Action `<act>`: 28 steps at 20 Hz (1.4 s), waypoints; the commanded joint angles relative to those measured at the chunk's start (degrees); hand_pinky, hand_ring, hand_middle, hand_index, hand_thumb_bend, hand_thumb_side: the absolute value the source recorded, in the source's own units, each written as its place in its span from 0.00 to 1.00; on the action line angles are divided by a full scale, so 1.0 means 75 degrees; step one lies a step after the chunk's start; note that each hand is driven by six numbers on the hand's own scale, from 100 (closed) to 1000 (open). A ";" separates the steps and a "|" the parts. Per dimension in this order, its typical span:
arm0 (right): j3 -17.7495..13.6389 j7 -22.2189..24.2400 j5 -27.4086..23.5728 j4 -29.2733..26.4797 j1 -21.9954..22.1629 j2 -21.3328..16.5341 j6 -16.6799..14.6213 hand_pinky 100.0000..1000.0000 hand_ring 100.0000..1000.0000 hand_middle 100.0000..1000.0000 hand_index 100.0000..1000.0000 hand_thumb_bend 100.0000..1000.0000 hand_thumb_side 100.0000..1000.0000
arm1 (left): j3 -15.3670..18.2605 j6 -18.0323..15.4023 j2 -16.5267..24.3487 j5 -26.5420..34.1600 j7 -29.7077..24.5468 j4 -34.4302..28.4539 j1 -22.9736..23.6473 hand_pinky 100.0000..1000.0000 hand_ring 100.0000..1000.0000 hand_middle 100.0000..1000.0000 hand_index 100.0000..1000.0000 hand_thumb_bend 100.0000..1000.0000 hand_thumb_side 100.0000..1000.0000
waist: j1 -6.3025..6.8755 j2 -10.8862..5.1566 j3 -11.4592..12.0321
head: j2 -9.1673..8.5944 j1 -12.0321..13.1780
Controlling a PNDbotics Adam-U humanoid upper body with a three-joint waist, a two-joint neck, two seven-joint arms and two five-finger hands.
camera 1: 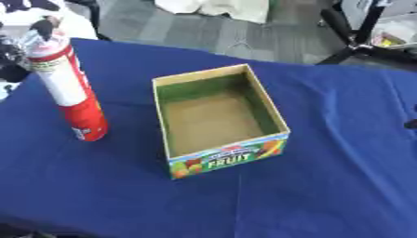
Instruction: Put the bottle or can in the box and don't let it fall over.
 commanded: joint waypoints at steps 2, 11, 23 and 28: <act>-0.0001 0.0075 0.0070 -0.0047 -0.0036 -0.0203 -0.0020 1.00 0.63 0.71 0.95 0.00 0.63 | -0.0001 0.0019 0.0010 -0.0316 0.0173 0.0281 -0.0375 0.94 0.98 0.96 0.92 0.00 0.95 | 0.0022 -0.0050 -0.0026 | -0.0041 0.0054; 0.0015 0.0130 0.0134 -0.0025 -0.0036 -0.0152 -0.0029 1.00 0.63 0.71 0.94 0.00 0.64 | -0.0168 0.0012 -0.0432 -0.0711 -0.0076 0.1243 -0.0900 0.93 0.96 0.91 0.88 0.00 1.00 | -0.0010 0.0072 -0.0104 | -0.0104 0.0217; -0.0005 0.0129 0.0203 -0.0031 -0.0040 -0.0095 -0.0025 1.00 0.62 0.71 0.94 0.00 0.64 | -0.0291 -0.0009 -0.0563 -0.1324 -0.0556 0.1443 -0.0922 0.90 0.90 0.87 0.83 0.00 1.00 | -0.0021 0.0184 -0.0124 | -0.0107 0.0269; -0.0023 0.0109 0.0210 -0.0039 -0.0044 -0.0071 -0.0030 1.00 0.62 0.71 0.94 0.00 0.64 | -0.0355 0.0003 -0.0613 -0.1513 -0.0640 0.1509 -0.0871 0.76 0.85 0.84 0.82 0.07 0.93 | -0.0026 0.0227 -0.0144 | -0.0103 0.0287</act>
